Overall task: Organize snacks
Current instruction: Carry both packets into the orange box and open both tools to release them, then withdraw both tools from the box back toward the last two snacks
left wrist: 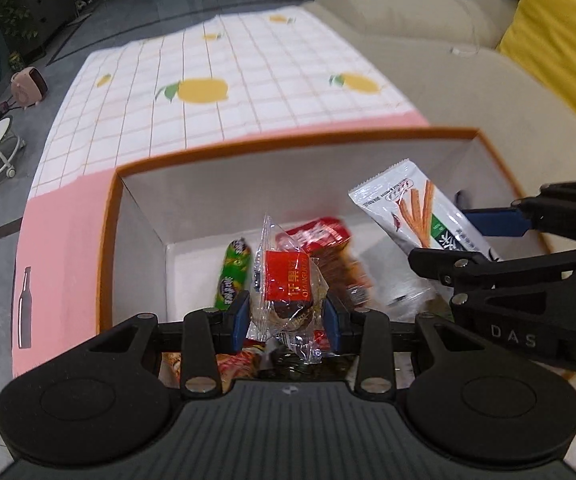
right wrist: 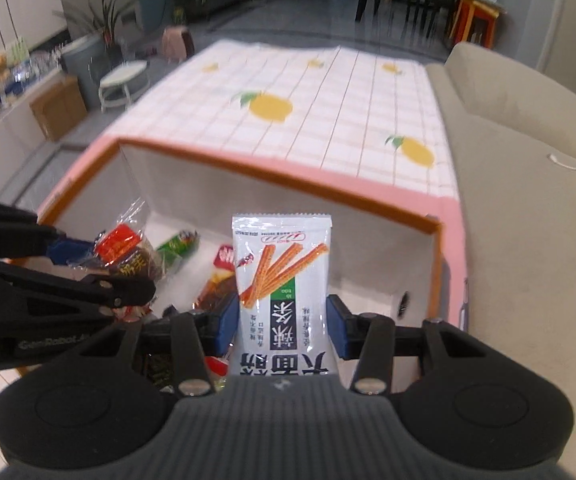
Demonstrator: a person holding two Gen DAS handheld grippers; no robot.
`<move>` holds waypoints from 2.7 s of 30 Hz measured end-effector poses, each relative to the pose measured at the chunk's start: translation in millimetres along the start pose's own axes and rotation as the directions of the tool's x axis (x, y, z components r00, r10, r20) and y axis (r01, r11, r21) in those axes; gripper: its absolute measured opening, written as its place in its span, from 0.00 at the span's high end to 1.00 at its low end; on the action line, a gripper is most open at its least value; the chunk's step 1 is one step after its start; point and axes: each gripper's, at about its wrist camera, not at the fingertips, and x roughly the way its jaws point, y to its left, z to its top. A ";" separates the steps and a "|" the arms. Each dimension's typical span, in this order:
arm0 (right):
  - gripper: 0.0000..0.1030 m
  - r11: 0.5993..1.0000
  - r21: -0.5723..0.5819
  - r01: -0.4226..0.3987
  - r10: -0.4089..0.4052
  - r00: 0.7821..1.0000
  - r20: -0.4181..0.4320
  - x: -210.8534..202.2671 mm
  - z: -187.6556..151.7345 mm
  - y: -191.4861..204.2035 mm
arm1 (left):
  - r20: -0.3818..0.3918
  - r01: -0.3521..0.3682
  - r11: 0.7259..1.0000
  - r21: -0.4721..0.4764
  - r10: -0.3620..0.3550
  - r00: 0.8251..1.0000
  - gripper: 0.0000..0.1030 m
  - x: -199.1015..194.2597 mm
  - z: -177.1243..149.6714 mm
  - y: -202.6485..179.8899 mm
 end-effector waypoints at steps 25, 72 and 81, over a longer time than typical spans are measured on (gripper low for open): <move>0.44 0.997 -0.025 0.069 -0.071 0.990 -0.121 33.1 7.5 4.3 | -0.064 -0.030 0.999 0.014 0.031 0.997 0.42 27.6 4.8 4.4; 0.40 0.974 0.222 0.045 -0.138 0.895 0.425 -201.9 -180.6 74.5 | 0.402 -0.114 0.982 -0.152 0.167 0.900 0.35 -210.5 -178.2 -31.0; 0.36 0.986 0.167 0.022 -0.081 0.932 0.354 -166.7 -228.7 90.6 | 0.323 -0.088 0.971 -0.223 0.159 0.933 0.30 -177.8 -223.9 -18.2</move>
